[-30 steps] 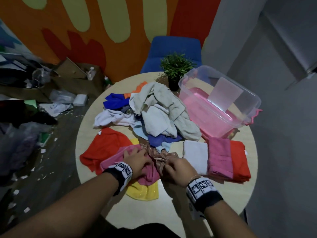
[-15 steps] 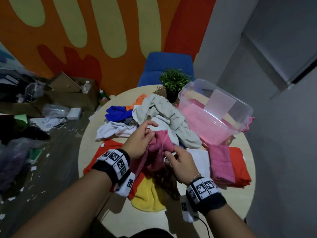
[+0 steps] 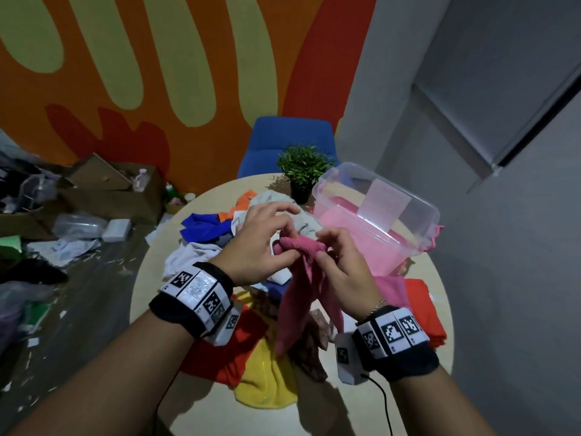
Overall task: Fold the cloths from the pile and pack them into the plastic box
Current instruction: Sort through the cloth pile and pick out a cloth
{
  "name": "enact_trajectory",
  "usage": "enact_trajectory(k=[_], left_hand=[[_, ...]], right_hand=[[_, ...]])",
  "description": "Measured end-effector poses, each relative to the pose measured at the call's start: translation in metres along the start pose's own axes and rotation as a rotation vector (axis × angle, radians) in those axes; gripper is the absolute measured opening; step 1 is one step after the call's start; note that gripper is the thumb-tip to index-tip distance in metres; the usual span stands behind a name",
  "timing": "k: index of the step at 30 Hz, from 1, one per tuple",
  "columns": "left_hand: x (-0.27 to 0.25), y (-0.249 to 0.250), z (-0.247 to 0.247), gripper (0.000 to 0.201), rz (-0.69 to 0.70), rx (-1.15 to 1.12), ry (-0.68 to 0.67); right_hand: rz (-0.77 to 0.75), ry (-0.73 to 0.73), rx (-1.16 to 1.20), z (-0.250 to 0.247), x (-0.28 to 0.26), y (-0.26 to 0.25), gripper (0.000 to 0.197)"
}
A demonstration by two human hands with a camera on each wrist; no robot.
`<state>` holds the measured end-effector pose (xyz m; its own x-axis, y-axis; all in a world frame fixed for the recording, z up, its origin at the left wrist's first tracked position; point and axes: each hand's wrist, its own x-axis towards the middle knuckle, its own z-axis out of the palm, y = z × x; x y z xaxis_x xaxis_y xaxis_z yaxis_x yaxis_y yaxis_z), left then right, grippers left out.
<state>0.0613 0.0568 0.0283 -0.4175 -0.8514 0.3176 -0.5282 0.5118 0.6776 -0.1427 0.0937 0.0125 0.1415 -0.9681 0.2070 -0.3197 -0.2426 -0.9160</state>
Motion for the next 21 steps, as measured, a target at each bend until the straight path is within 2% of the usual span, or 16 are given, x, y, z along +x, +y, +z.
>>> enact_trajectory(k=[2, 3, 4, 6, 9, 11, 14, 16, 18, 21], left_hand=[[0.006, 0.004, 0.001, 0.012, -0.004, -0.021, 0.064], [0.008, 0.008, 0.001, 0.012, -0.023, -0.07, 0.084], [0.011, 0.01, 0.002, 0.012, -0.043, -0.109, 0.1], [0.014, 0.014, 0.0, 0.012, -0.065, -0.123, 0.155], [0.014, 0.009, -0.007, 0.012, -0.104, -0.094, 0.228], [0.013, 0.0, -0.016, 0.02, -0.142, -0.04, 0.197], [0.01, -0.007, -0.033, 0.024, -0.189, 0.01, 0.054], [0.011, -0.01, -0.044, 0.024, -0.222, 0.042, 0.022], [0.011, -0.014, -0.049, 0.025, -0.263, 0.085, 0.079], [0.01, -0.02, -0.049, 0.007, -0.304, 0.076, 0.283]], right_hand=[[-0.01, -0.068, -0.03, 0.004, 0.0, -0.003, 0.067], [-0.029, -0.092, -0.13, 0.007, 0.0, -0.003, 0.08], [-0.05, -0.099, -0.24, 0.009, -0.001, -0.002, 0.085], [-0.038, -0.049, -0.389, 0.01, 0.002, -0.001, 0.073], [0.077, 0.135, -0.46, 0.003, 0.007, -0.002, 0.036], [0.087, 0.24, -0.514, -0.008, 0.009, -0.002, 0.019], [0.03, 0.345, -0.494, -0.026, 0.011, -0.004, 0.023], [0.03, 0.374, -0.483, -0.036, 0.013, -0.007, 0.025], [0.02, 0.43, -0.454, -0.042, 0.016, -0.008, 0.021], [0.037, 0.556, -0.403, -0.049, 0.021, -0.007, 0.006]])
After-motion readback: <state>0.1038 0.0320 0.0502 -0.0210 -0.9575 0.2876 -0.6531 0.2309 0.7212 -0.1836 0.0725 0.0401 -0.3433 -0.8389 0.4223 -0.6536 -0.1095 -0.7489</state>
